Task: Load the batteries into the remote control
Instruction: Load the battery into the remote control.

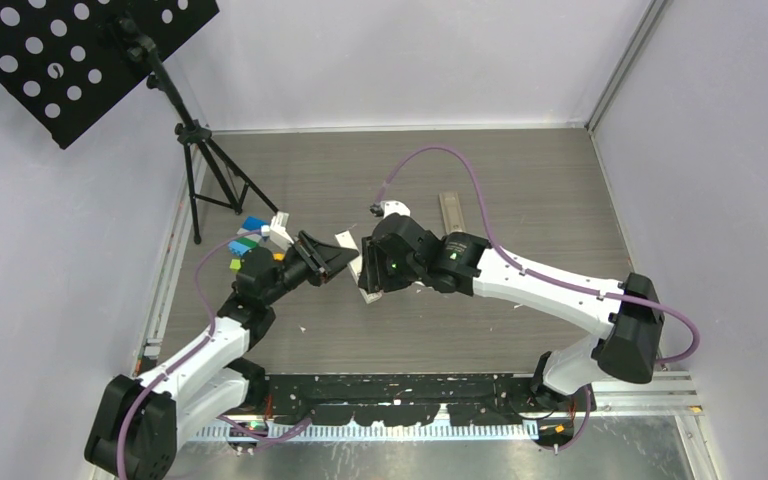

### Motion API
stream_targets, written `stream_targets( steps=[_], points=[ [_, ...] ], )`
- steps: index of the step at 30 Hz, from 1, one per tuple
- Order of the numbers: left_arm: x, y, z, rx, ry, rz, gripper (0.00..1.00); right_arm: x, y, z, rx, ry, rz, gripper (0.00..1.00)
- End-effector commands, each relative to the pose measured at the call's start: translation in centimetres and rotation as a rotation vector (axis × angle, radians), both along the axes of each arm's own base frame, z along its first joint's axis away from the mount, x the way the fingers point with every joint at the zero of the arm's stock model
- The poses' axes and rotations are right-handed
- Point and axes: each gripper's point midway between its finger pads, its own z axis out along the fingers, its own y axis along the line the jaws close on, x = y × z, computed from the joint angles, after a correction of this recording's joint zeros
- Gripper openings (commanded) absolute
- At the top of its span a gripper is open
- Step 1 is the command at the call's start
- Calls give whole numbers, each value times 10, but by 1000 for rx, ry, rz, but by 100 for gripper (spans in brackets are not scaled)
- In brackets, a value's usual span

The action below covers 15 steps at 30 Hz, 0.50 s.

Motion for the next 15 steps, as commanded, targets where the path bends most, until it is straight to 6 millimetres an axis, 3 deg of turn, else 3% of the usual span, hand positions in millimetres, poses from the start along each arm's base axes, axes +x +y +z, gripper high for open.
stream_targets(
  steps=[1, 6, 15],
  points=[
    [-1, 0, 31, -55, -102, 3, 0, 0, 6, 28, 116, -12, -4, 46],
    [-1, 1, 34, -59, -105, 7, 0, 5, 0, 41, 189, -32, -57, 50],
    [3, 5, 39, -93, -88, 34, 0, 17, -20, 78, 513, -82, -260, 52]
  ],
)
